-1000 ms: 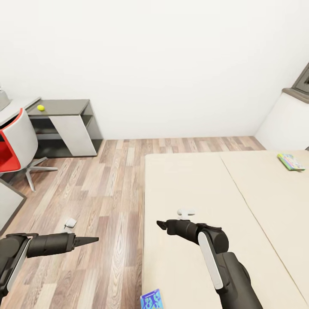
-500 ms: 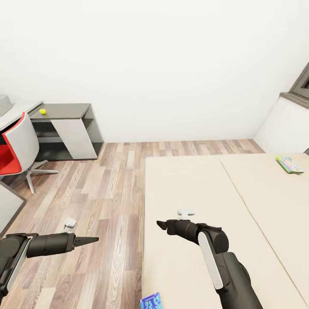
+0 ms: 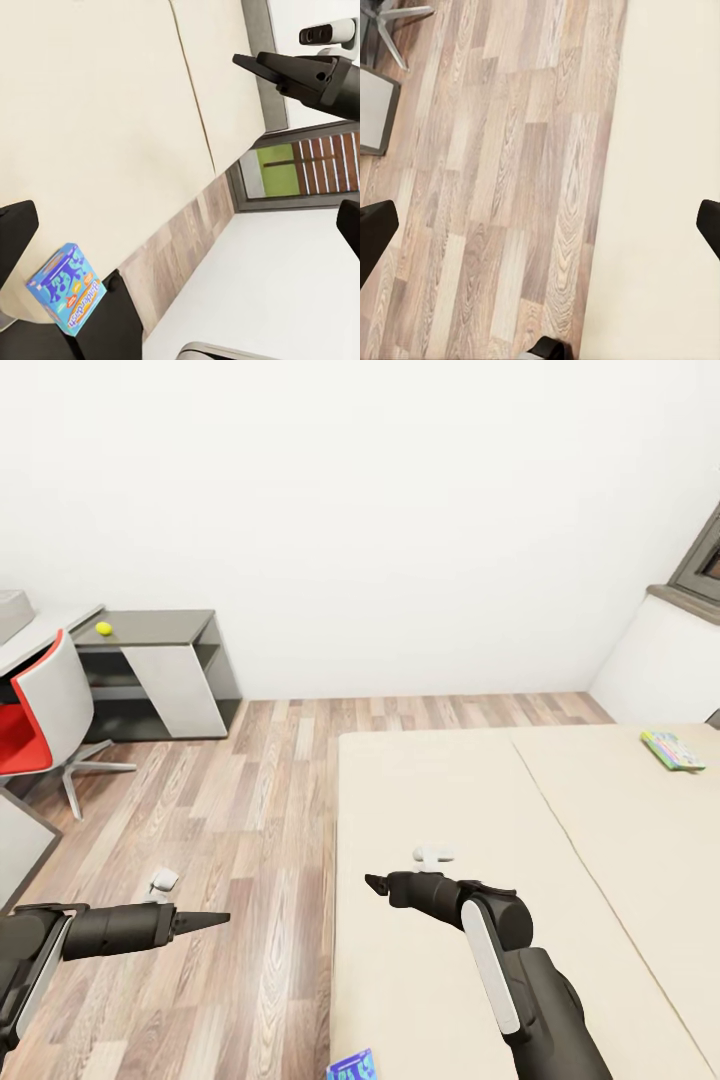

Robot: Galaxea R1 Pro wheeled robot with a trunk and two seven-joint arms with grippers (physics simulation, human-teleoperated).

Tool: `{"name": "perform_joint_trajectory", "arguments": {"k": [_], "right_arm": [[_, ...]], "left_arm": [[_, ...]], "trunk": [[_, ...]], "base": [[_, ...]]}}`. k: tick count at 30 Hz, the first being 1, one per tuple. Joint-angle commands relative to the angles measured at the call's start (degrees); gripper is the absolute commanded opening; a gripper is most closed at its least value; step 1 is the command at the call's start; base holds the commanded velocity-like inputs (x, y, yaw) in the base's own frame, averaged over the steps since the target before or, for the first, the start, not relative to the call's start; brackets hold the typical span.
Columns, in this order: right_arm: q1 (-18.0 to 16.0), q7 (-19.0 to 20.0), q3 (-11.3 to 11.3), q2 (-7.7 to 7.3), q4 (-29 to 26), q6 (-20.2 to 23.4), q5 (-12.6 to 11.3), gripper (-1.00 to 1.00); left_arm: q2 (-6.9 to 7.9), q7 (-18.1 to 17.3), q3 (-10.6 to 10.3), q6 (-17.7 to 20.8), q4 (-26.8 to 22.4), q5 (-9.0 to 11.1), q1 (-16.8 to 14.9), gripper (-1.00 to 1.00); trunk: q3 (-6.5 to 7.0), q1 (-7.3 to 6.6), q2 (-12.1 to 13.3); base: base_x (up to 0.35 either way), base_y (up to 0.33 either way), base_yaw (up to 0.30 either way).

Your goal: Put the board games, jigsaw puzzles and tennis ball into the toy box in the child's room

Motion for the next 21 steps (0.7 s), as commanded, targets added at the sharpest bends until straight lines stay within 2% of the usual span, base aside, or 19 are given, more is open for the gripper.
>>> {"name": "perform_joint_trajectory", "arguments": {"k": [1,21], "right_arm": [[-0.04,0.13,-0.05,0.03,-0.05,0.27,0.02,1.00],[-0.04,0.13,-0.09,0.03,0.04,0.27,0.00,1.00]], "left_arm": [[0.01,-0.24,0.01,0.60,-0.02,-0.07,-0.03,1.00],[0.01,-0.24,0.01,0.60,-0.02,-0.07,-0.03,1.00]], "trunk": [[0.02,0.02,-0.07],[1.90,0.02,-0.07]], "base": [[0.000,0.000,0.000],[0.000,0.000,0.000]]}}
